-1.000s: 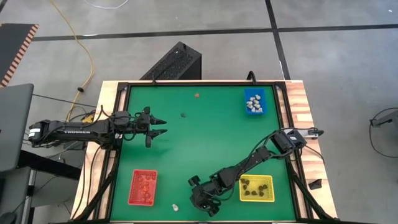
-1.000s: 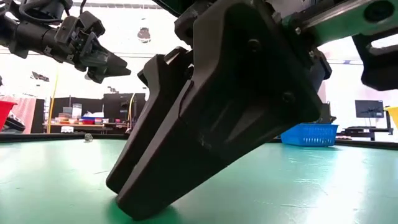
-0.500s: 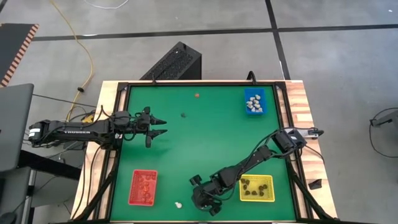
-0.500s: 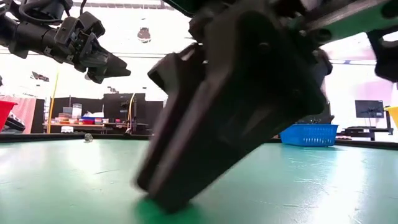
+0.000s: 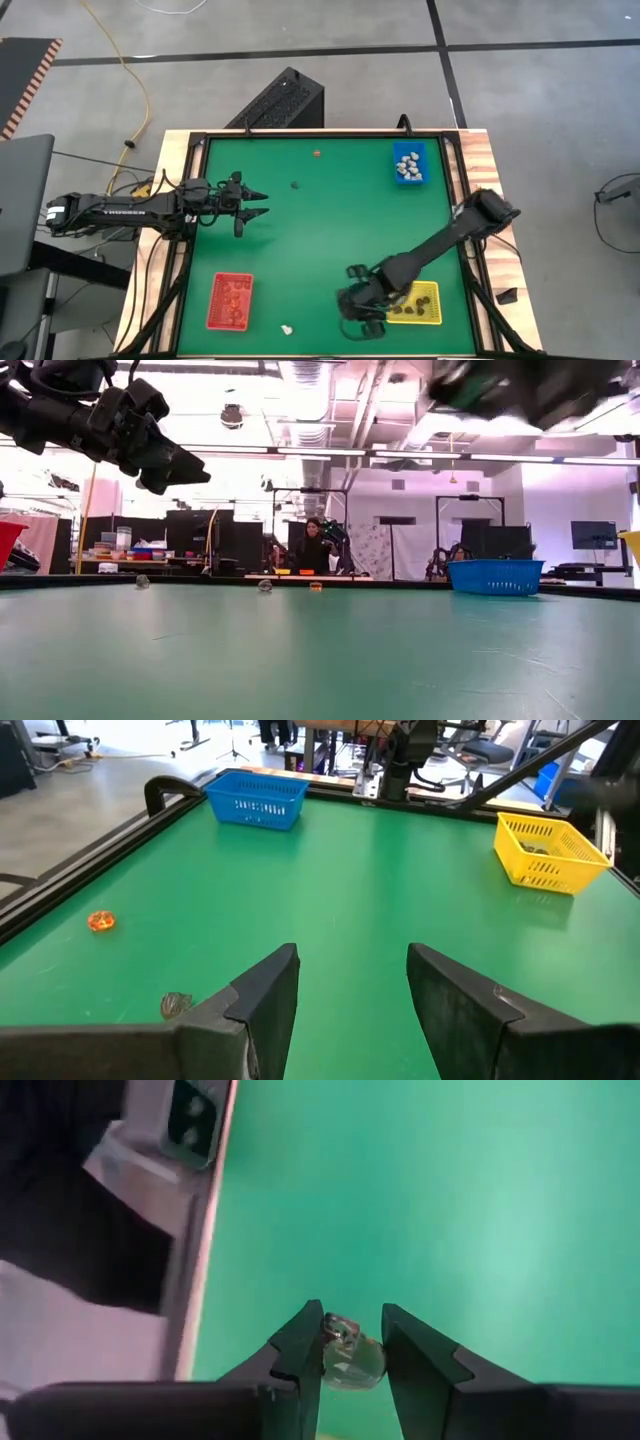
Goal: Sort Halloween decoration
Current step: Put the black skull toy into the yellow bin, then put the white skull toy into the blue bin, then put the black skull toy into the yellow bin
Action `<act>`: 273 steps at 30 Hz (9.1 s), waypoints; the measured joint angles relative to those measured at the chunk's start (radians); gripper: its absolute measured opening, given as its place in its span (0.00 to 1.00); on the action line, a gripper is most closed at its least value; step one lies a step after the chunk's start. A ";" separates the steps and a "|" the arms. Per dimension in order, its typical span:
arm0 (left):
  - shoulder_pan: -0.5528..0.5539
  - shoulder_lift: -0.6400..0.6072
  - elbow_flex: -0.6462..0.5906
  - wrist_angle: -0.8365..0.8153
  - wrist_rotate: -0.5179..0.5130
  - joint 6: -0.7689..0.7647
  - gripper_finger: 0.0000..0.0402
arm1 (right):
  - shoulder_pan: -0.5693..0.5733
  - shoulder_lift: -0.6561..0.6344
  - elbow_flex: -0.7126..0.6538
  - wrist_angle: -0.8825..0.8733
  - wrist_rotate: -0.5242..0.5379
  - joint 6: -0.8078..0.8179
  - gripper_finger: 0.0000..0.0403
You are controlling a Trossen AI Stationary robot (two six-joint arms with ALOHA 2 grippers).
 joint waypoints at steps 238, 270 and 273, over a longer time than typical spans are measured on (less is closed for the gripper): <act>-0.461 2.027 2.000 0.050 0.011 -0.039 0.40 | -0.625 -1.324 -0.904 0.315 0.080 -0.257 0.49; -0.172 0.848 0.611 -0.584 -1.015 -0.634 0.66 | -0.592 -1.319 -0.904 0.198 0.081 -0.312 0.49; -0.130 0.695 0.416 -0.557 -1.067 -0.903 0.66 | -0.592 -1.312 -0.904 0.208 0.081 -0.322 0.49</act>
